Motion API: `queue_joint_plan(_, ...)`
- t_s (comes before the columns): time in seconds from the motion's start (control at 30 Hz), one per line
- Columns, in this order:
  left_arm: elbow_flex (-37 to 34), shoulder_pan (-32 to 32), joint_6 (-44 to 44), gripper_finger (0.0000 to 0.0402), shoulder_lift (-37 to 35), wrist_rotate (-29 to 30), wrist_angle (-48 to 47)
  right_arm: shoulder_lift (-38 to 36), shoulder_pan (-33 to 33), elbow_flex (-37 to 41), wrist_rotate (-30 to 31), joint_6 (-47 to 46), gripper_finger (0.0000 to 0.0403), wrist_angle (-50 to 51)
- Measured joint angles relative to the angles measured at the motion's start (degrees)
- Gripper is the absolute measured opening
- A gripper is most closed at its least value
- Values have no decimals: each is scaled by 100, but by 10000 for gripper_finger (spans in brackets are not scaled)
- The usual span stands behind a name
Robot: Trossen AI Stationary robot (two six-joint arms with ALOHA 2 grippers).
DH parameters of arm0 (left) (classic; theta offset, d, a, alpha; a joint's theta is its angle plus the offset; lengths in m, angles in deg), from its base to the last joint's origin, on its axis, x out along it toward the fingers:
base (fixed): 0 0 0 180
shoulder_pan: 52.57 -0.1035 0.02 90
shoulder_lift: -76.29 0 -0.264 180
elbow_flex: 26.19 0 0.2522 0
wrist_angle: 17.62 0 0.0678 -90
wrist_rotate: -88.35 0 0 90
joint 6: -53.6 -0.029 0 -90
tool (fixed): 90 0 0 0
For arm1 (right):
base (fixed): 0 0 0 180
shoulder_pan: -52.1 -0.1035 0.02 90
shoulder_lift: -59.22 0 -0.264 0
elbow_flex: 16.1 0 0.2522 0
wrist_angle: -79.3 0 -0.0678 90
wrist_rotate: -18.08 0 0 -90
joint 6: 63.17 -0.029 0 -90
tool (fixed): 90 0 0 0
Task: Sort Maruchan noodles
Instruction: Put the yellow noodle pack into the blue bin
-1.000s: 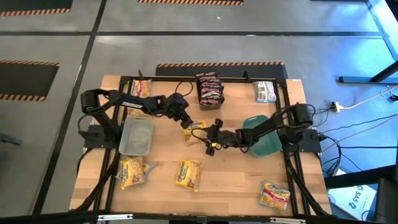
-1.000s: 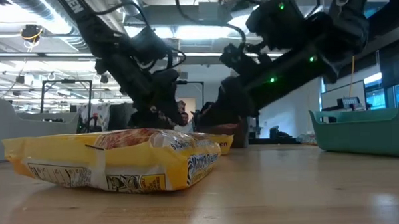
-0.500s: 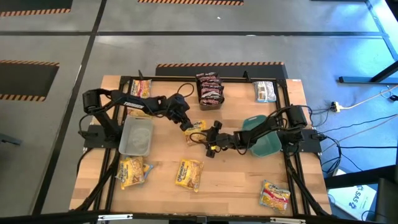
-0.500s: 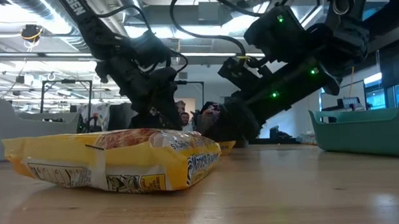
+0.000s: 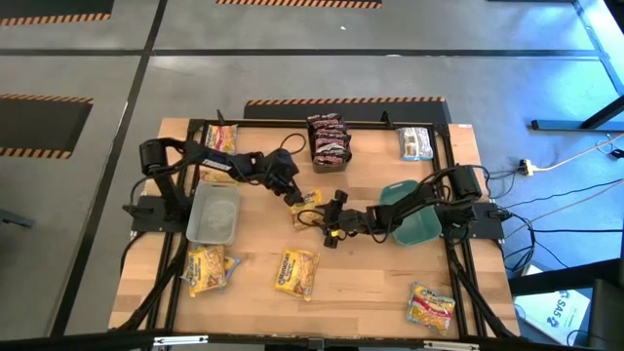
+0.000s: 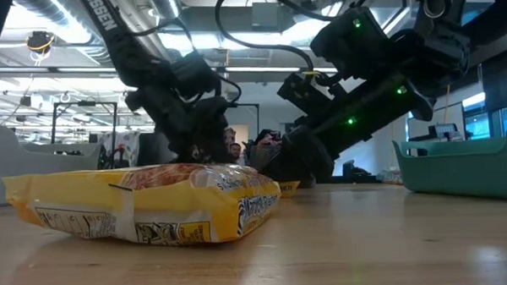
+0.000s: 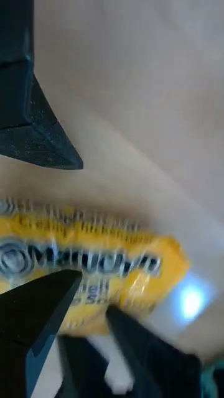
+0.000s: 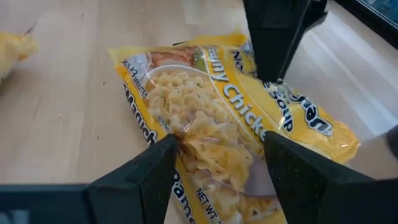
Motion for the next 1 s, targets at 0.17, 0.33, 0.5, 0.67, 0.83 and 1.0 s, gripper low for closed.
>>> queue_joint_plan(0.17, -23, 16, 435, 273, 211, -1047, 572, 0, -13, 2, -15, 17, 225, 2)
queue_joint_plan(0.33, -17, 23, 557, 273, 254, -1077, 534, 0, -4, 4, -50, 17, 225, -1)
queue_joint_plan(0.5, -12, 107, 379, 272, 251, -936, 512, 0, -2, 4, -43, 17, 225, -2)
queue_joint_plan(0.67, -12, 151, 137, 242, 251, -826, 487, 0, -2, 4, -32, 17, 225, 0)
queue_joint_plan(0.83, -12, 153, -6, 188, 251, -771, 508, 2, -13, 9, -44, -59, 225, -103)
queue_joint_plan(1.0, 1, 169, -277, 161, 243, -779, 652, -178, -186, -76, -13, -144, 225, 16)
